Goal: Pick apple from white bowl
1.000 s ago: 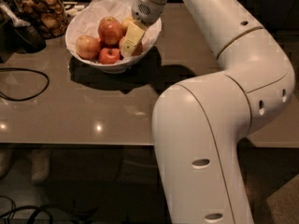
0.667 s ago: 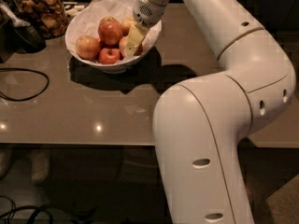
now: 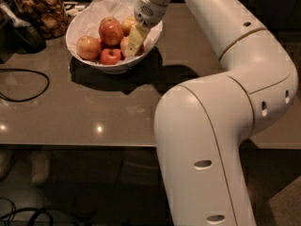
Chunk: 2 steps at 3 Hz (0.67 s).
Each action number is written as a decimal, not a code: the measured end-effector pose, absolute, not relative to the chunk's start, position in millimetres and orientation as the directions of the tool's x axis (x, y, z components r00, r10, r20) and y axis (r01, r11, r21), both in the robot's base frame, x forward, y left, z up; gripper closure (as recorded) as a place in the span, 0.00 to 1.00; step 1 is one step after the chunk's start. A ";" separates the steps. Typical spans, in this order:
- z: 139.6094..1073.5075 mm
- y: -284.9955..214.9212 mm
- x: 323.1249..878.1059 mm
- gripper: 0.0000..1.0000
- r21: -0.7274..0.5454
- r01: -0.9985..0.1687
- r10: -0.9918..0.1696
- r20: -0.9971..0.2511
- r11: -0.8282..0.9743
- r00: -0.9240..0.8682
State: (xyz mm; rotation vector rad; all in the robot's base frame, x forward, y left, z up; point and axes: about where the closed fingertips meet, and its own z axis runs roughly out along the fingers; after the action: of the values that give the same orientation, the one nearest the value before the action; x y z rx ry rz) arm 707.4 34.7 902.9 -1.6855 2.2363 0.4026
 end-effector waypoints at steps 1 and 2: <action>902.9 34.7 707.4 1.00 0.036 -0.963 -0.875 -0.408 0.268 -0.259; 918.1 33.0 708.1 1.00 -0.003 -0.964 -0.864 -0.444 0.265 -0.236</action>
Offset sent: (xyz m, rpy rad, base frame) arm -0.0188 -0.0147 0.0380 0.0411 -0.0886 0.0177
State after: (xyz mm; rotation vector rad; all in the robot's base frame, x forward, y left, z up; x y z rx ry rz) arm 708.1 33.0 918.1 -1.6666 2.1852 0.3863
